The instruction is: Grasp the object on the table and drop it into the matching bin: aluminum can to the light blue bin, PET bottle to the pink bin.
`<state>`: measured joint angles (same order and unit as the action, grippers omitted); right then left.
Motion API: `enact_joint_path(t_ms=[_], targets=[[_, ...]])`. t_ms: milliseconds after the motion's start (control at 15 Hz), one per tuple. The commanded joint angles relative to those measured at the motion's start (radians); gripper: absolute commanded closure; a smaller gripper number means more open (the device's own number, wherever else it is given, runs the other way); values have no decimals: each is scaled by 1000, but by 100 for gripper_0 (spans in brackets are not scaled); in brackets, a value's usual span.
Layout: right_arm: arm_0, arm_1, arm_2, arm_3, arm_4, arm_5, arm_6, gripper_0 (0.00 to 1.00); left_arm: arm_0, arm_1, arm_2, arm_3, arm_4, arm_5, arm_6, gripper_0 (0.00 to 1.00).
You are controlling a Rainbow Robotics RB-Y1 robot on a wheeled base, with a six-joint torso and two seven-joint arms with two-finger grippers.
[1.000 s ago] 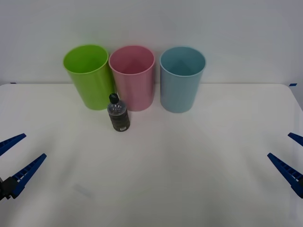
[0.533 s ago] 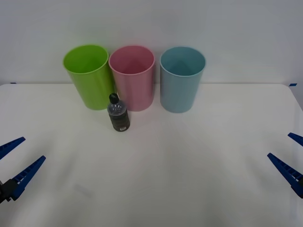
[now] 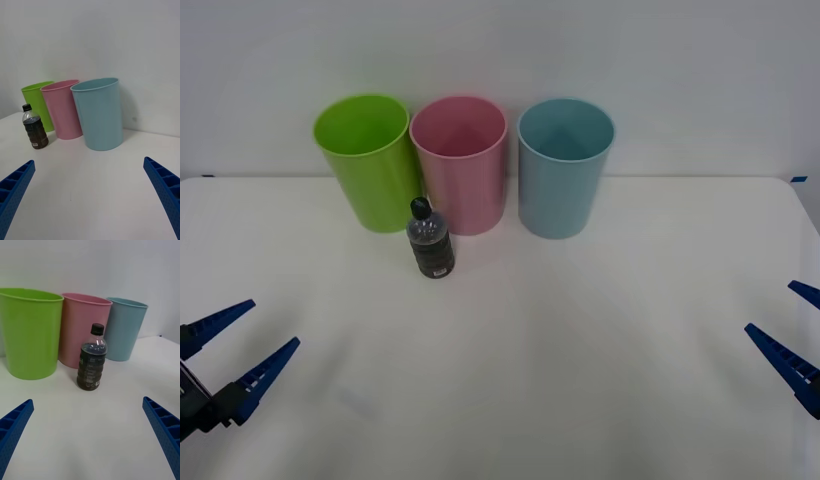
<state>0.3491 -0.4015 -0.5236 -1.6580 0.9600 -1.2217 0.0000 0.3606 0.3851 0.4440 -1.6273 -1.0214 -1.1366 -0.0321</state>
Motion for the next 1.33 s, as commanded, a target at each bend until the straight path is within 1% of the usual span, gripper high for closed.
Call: enact_joint_path(t_ms=[67, 200, 267, 467, 667, 733, 1133, 1200, 1333], targets=[[0, 0, 0, 0, 0, 0, 0, 0, -2, -2, -54, 1, 0, 67, -20, 0], [0, 0, 0, 0, 0, 0, 0, 0, -14, -6, -80, 1, -6, 90, -32, 0], [0, 0, 0, 0, 0, 0, 0, 0, -25, -15, -85, 1, -28, 98, -37, 0], [0, 0, 0, 0, 0, 0, 0, 0, -62, -83, -90, 3, -103, 118, -40, 0], [0, 0, 0, 0, 0, 0, 0, 0, -89, -120, -105, 4, -155, 138, -35, 0], [0, 0, 0, 0, 0, 0, 0, 0, -106, -126, -111, 20, -167, 146, -34, 0], [0, 0, 0, 0, 0, 0, 0, 0, -249, -134, -165, 188, -169, 170, -68, 0], [0, 0, 0, 0, 0, 0, 0, 0, -266, -144, -168, 205, -174, 179, -77, 0], [0, 0, 0, 0, 0, 0, 0, 0, -289, -186, -160, 210, -226, 209, -89, 0]])
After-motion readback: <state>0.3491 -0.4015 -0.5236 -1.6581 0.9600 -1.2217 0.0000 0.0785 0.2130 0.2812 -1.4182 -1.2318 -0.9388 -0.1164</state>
